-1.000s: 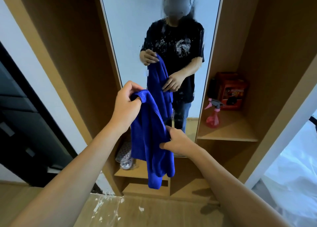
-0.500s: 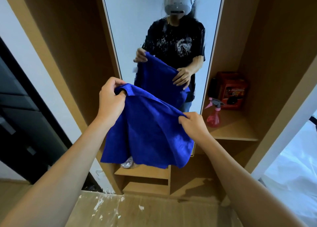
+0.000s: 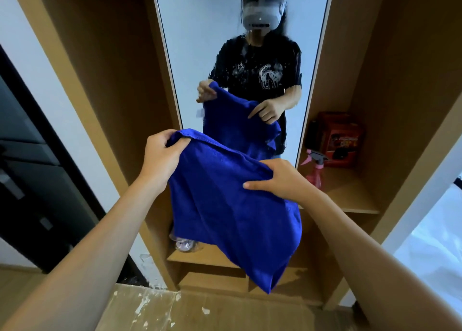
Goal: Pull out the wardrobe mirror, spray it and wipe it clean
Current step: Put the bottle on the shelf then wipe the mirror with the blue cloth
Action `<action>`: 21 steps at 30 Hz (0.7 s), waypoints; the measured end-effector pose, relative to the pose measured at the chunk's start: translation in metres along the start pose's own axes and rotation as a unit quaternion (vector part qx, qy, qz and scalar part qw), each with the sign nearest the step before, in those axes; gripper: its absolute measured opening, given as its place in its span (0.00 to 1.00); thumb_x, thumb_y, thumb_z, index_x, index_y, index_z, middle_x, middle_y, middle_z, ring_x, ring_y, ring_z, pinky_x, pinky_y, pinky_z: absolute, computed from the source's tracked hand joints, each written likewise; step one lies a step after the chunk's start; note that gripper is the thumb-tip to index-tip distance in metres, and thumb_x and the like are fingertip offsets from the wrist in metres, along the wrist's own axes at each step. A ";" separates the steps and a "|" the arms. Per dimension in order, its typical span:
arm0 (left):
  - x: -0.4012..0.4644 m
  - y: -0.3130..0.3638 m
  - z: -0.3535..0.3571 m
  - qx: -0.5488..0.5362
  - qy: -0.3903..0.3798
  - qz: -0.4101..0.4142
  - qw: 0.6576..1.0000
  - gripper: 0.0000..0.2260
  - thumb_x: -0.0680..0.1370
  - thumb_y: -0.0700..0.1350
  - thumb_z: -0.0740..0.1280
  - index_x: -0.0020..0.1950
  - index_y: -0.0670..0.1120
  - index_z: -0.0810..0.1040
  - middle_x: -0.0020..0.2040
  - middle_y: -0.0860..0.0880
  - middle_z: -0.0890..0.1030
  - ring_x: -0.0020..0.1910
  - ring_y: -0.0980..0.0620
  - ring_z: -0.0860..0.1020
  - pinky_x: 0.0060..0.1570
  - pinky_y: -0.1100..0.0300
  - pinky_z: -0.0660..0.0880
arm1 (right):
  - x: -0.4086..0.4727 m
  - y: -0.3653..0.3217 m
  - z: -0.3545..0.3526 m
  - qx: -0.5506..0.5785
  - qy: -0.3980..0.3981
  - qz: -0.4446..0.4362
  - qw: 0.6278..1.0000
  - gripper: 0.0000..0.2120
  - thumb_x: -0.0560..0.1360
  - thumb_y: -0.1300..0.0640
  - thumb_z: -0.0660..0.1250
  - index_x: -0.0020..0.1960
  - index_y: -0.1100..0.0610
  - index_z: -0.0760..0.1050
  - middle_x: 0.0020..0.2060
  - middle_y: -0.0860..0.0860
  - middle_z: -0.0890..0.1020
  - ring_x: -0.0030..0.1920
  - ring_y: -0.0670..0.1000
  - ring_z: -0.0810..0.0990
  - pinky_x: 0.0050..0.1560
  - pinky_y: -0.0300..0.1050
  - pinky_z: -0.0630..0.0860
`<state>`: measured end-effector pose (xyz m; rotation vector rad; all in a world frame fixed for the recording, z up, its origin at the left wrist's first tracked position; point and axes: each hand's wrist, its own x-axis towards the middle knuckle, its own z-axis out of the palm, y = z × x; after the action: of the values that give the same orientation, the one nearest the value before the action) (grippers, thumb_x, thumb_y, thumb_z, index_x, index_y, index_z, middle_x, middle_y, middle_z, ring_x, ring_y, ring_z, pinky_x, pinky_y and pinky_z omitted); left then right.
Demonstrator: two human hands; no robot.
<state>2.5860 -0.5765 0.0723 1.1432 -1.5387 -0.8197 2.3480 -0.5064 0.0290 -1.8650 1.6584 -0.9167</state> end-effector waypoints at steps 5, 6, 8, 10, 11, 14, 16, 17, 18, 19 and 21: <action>0.000 0.002 -0.004 -0.044 -0.009 -0.021 0.999 0.06 0.80 0.45 0.65 0.52 0.47 0.81 0.48 0.49 0.81 0.51 0.48 0.77 0.45 0.58 0.70 | 0.001 -0.009 -0.014 0.044 -0.068 0.070 0.994 0.09 0.72 0.49 0.74 0.45 0.55 0.82 0.41 0.51 0.86 0.41 0.49 0.84 0.40 0.39 0.79; 0.000 0.003 -0.004 -0.051 -0.010 -0.021 0.998 0.07 0.80 0.46 0.65 0.52 0.46 0.82 0.48 0.48 0.81 0.51 0.47 0.77 0.46 0.57 0.71 | 0.001 -0.010 -0.017 0.075 -0.097 0.090 0.988 0.09 0.73 0.50 0.74 0.47 0.56 0.83 0.43 0.51 0.86 0.43 0.50 0.85 0.42 0.39 0.80; -0.002 0.008 -0.004 -0.062 -0.012 -0.018 0.998 0.07 0.80 0.46 0.66 0.52 0.45 0.82 0.48 0.47 0.82 0.52 0.45 0.78 0.48 0.55 0.71 | -0.002 -0.014 -0.021 0.146 -0.149 0.122 0.971 0.10 0.74 0.53 0.72 0.52 0.57 0.82 0.47 0.52 0.86 0.47 0.52 0.85 0.50 0.45 0.81; -0.002 0.014 -0.003 -0.065 -0.011 -0.013 0.998 0.08 0.79 0.47 0.66 0.53 0.45 0.81 0.48 0.47 0.82 0.52 0.46 0.78 0.49 0.55 0.71 | -0.006 -0.017 -0.023 0.211 -0.188 0.148 0.948 0.12 0.76 0.51 0.70 0.56 0.56 0.80 0.50 0.52 0.86 0.51 0.53 0.85 0.54 0.49 0.80; -0.002 0.018 -0.003 -0.064 -0.012 -0.008 0.998 0.08 0.79 0.47 0.66 0.53 0.45 0.81 0.48 0.47 0.82 0.51 0.47 0.78 0.49 0.55 0.72 | -0.009 -0.017 -0.022 0.240 -0.198 0.163 0.936 0.13 0.76 0.49 0.68 0.57 0.55 0.80 0.51 0.52 0.85 0.52 0.52 0.84 0.57 0.49 0.80; 0.000 0.030 0.001 -0.078 -0.019 0.013 0.997 0.07 0.79 0.45 0.66 0.48 0.44 0.81 0.42 0.50 0.81 0.43 0.54 0.78 0.44 0.60 0.73 | -0.011 -0.015 -0.011 0.350 -0.203 0.214 0.889 0.27 0.76 0.34 0.55 0.59 0.53 0.79 0.56 0.51 0.84 0.58 0.50 0.82 0.63 0.48 0.76; 0.000 0.038 0.007 -0.088 -0.028 0.028 0.995 0.07 0.80 0.45 0.66 0.46 0.43 0.81 0.40 0.50 0.81 0.38 0.59 0.79 0.38 0.65 0.74 | -0.010 -0.011 0.001 0.438 -0.187 0.252 0.842 0.33 0.76 0.31 0.51 0.60 0.53 0.80 0.58 0.53 0.82 0.60 0.52 0.80 0.64 0.49 0.73; 0.000 0.042 0.011 -0.090 -0.031 0.039 0.995 0.08 0.80 0.44 0.66 0.47 0.41 0.81 0.41 0.48 0.82 0.37 0.60 0.79 0.37 0.67 0.74 | -0.009 -0.008 0.008 0.460 -0.177 0.273 0.826 0.30 0.78 0.33 0.53 0.56 0.54 0.83 0.55 0.54 0.84 0.57 0.52 0.82 0.62 0.49 0.74; 0.000 0.045 0.014 -0.090 -0.035 0.050 0.994 0.09 0.80 0.43 0.66 0.49 0.39 0.81 0.42 0.45 0.82 0.36 0.59 0.79 0.36 0.67 0.74 | -0.009 -0.005 0.014 0.459 -0.176 0.288 0.822 0.27 0.80 0.38 0.56 0.47 0.55 0.86 0.48 0.54 0.86 0.49 0.51 0.84 0.56 0.47 0.77; -0.001 0.047 0.018 -0.088 -0.041 0.061 0.993 0.09 0.80 0.43 0.66 0.50 0.37 0.80 0.43 0.43 0.82 0.37 0.58 0.79 0.37 0.67 0.75 | -0.010 -0.003 0.018 0.446 -0.177 0.294 0.827 0.26 0.82 0.45 0.57 0.38 0.56 0.86 0.41 0.53 0.86 0.41 0.49 0.84 0.50 0.46 0.78; -0.002 0.049 0.022 -0.079 -0.053 0.079 0.992 0.08 0.80 0.42 0.65 0.50 0.37 0.81 0.44 0.43 0.83 0.38 0.57 0.80 0.39 0.66 0.76 | -0.015 -0.003 0.023 0.386 -0.203 0.289 0.852 0.28 0.83 0.54 0.56 0.30 0.57 0.83 0.32 0.51 0.85 0.32 0.47 0.83 0.42 0.42 0.78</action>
<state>2.5520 -0.5594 0.1106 0.8636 -1.5978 -0.8893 2.3663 -0.4926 0.0140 -0.8528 1.1978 -0.6975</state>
